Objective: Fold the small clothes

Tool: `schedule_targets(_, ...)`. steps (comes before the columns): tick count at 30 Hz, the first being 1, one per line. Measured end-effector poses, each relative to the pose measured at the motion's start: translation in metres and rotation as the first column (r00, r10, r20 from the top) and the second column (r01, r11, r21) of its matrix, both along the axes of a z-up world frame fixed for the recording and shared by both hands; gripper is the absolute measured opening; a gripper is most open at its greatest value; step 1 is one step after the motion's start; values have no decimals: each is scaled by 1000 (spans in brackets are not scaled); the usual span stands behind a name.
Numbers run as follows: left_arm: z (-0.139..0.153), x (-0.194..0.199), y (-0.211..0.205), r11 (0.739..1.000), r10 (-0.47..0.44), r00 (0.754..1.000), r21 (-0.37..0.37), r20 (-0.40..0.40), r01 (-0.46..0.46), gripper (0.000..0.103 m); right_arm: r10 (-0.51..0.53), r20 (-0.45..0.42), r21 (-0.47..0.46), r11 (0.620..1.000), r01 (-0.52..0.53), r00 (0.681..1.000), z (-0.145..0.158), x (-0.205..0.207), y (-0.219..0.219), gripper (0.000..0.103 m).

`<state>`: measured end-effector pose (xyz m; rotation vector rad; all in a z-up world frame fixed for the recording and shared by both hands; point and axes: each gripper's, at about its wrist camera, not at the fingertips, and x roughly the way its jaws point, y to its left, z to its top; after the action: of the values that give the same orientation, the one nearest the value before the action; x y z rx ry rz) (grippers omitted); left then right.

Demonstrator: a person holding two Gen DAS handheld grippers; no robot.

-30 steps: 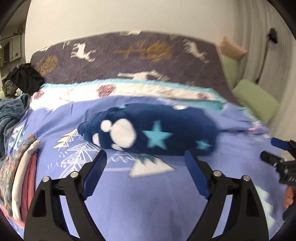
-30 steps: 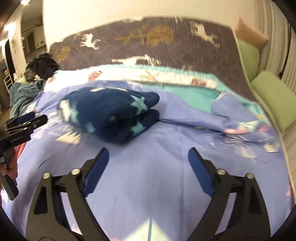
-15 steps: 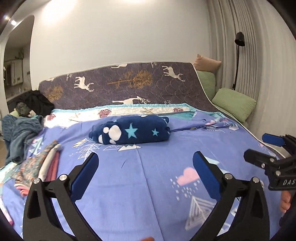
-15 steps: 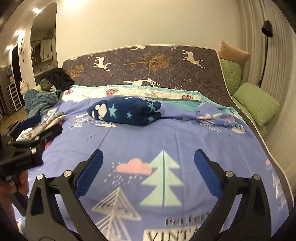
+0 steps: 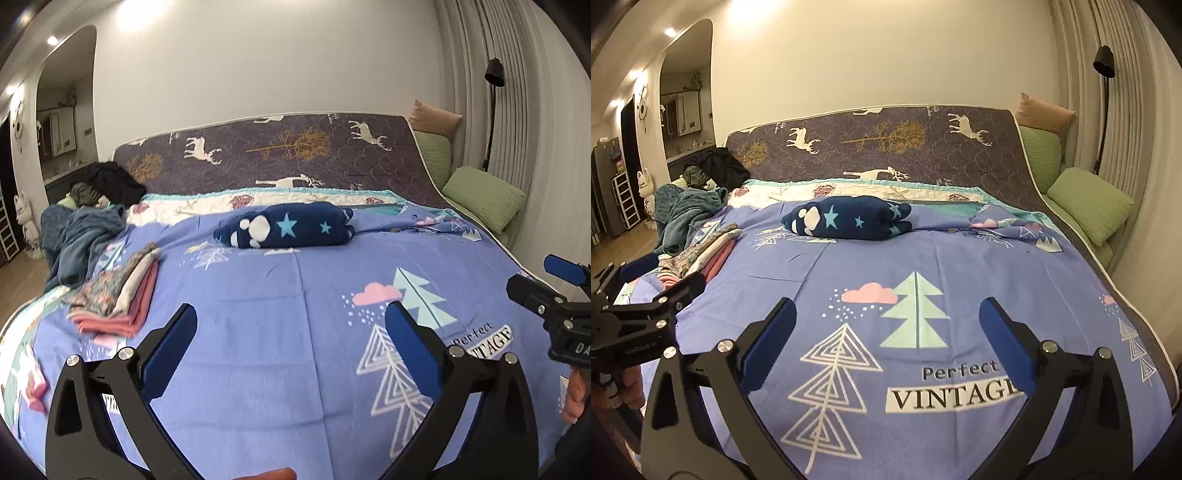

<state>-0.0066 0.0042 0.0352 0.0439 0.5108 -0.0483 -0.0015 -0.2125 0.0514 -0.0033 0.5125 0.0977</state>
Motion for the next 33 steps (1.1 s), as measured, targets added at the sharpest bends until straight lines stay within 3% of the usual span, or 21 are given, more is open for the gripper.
schedule_targets(10,-7,-23,-4,1000,2,1000,5,-19,-2,102,-5,-32,8,1000,6,999,-8,-21,1,101)
schedule_targets(33,-13,-24,-11,1000,-9,999,25,-38,10,102,-5,-64,10,1000,6,998,-16,-21,10,101)
